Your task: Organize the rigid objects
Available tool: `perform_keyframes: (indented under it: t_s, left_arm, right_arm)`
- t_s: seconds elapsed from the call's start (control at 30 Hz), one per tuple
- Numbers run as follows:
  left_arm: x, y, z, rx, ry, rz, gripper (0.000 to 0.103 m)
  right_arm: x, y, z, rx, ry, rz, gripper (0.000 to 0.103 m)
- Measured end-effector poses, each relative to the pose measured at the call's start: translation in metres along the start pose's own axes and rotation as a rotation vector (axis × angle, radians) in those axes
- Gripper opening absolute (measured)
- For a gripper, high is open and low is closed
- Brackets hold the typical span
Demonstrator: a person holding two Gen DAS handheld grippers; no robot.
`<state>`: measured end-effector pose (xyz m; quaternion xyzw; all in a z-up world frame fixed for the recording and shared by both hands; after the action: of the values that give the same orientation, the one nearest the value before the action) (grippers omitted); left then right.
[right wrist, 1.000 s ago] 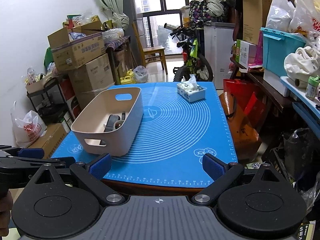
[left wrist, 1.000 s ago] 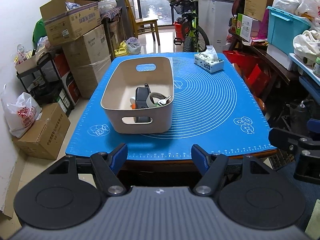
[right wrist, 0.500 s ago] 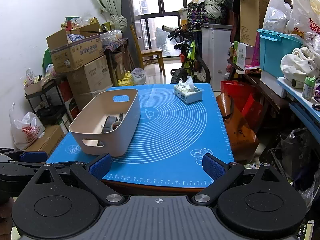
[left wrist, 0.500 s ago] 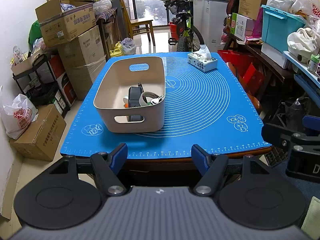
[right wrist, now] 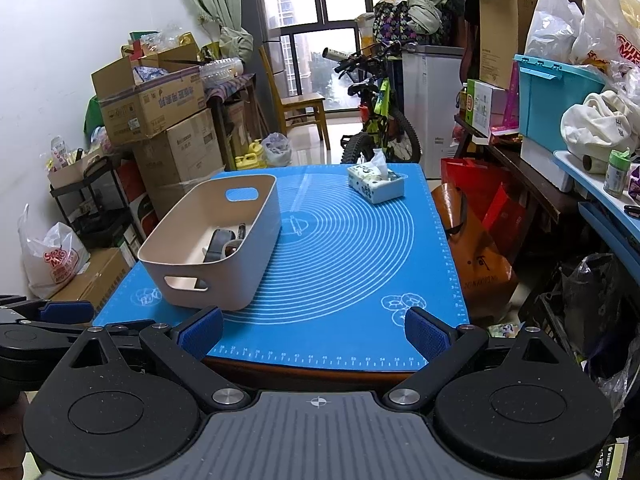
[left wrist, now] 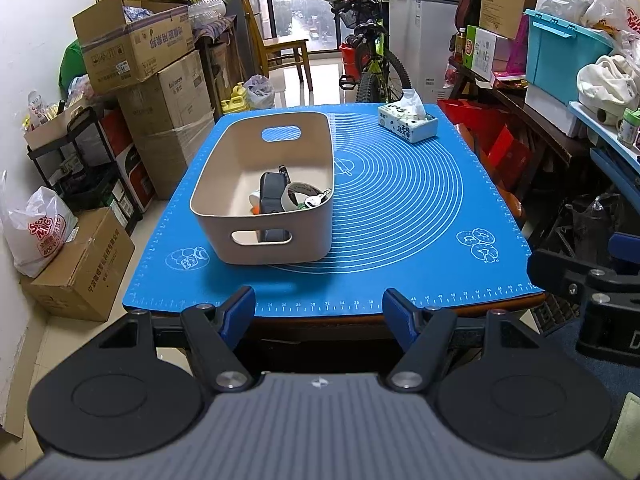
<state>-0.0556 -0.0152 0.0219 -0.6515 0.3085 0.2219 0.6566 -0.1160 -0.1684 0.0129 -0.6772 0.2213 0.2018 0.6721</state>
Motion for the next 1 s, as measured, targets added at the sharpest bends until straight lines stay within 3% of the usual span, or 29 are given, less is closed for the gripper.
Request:
perform_keyframes:
  t_s: [1.0]
  left_arm:
    - [0.0003, 0.0013, 0.0, 0.004, 0.004, -0.002, 0.071]
  right_arm:
    - [0.002, 0.0047, -0.0052, 0.009, 0.004, 0.001, 0.097]
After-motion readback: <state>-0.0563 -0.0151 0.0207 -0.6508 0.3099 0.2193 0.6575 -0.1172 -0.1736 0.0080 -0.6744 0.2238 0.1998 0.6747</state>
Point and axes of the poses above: each gripper's, at about its wrist camera, not at the fingertips, and x roughly the way its jaws point, z to its left, y to its underside, the point moved 4 cm from there along x, roughly the way its jaws point, and after that the axes turned 11 degrees about -x, right-handed, at the moved point
